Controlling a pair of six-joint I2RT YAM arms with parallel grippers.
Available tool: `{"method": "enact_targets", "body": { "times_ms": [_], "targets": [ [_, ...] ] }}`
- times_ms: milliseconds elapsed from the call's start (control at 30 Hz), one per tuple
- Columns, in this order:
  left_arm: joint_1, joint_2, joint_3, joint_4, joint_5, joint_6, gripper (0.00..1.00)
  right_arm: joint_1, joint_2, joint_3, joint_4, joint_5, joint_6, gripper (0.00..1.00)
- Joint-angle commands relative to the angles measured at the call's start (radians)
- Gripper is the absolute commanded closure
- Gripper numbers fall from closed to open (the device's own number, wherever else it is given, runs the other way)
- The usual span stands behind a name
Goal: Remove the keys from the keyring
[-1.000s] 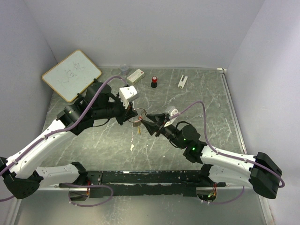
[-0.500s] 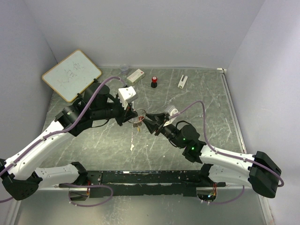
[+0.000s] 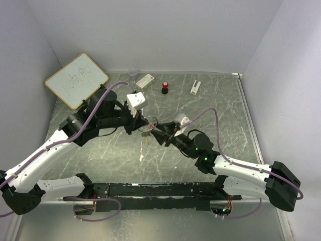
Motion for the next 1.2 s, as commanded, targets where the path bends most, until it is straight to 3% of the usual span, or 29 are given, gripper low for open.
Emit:
{"method": "enact_targets", "body": {
  "times_ms": [0,100,433,667,1033,1167],
  "targets": [
    [-0.005,-0.025,-0.012,0.056,0.044,-0.017,0.93,0.003,0.012,0.034,0.03,-0.036,0.012,0.64],
    [-0.006,-0.028,-0.014,0.055,0.042,-0.019,0.93,0.003,0.026,0.043,0.032,-0.037,0.009,0.65],
    [-0.006,-0.043,-0.019,0.047,0.029,-0.02,0.93,0.004,0.018,0.044,0.022,0.028,-0.02,1.0],
    [-0.006,-0.049,-0.03,0.062,0.025,-0.033,0.92,0.004,-0.048,0.059,-0.103,0.132,-0.076,1.0],
    [-0.006,-0.008,-0.115,0.27,0.305,-0.058,0.84,0.004,-0.072,0.132,-0.181,0.197,-0.172,1.0],
    [-0.006,-0.001,-0.101,0.246,0.287,-0.052,0.85,0.005,-0.043,0.192,-0.249,0.232,-0.206,1.0]
  ]
}}
